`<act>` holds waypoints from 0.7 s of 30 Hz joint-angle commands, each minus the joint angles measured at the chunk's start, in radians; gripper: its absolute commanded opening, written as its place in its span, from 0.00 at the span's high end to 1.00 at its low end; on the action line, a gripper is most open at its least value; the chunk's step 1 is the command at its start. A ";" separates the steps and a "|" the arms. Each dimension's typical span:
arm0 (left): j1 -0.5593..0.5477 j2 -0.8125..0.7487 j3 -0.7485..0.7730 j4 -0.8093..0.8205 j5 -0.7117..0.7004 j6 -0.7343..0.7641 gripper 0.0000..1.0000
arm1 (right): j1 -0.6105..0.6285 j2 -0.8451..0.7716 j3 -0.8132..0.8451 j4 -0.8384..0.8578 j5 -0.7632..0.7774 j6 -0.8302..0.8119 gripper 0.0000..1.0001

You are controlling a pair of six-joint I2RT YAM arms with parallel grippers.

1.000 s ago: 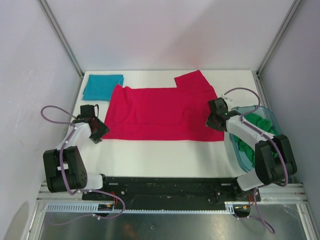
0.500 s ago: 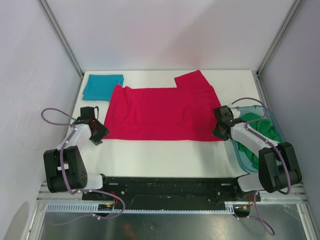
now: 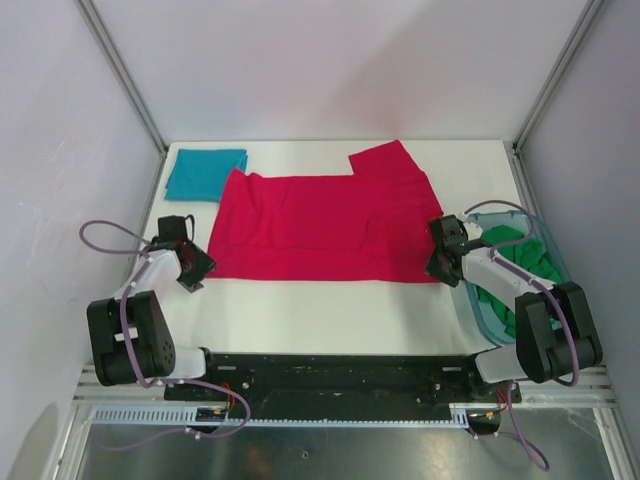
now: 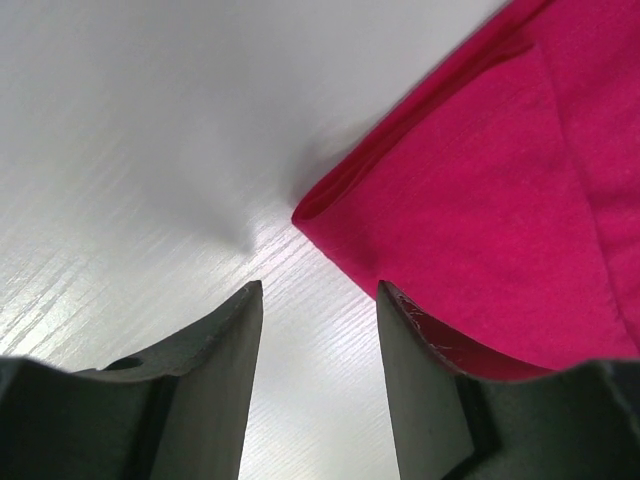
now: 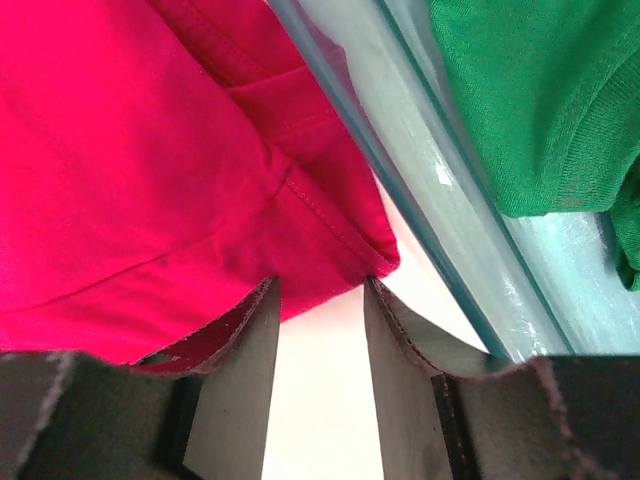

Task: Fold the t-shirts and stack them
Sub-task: Fold the flattened tshirt in 1/3 of the way

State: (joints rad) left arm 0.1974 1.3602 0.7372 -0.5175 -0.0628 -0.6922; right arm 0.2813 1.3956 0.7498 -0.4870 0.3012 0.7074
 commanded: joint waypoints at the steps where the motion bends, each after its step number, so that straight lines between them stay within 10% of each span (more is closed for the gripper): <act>1: 0.018 0.000 -0.010 0.033 0.015 -0.016 0.45 | -0.010 0.014 -0.009 0.018 0.046 0.010 0.56; 21: 0.026 0.141 0.031 0.087 -0.042 -0.064 0.46 | -0.011 0.071 -0.012 0.048 0.033 -0.026 0.53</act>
State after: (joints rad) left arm 0.2123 1.4681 0.7570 -0.4648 -0.0761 -0.7193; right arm 0.2783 1.4502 0.7460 -0.4477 0.3073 0.6975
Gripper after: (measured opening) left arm 0.548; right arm 0.469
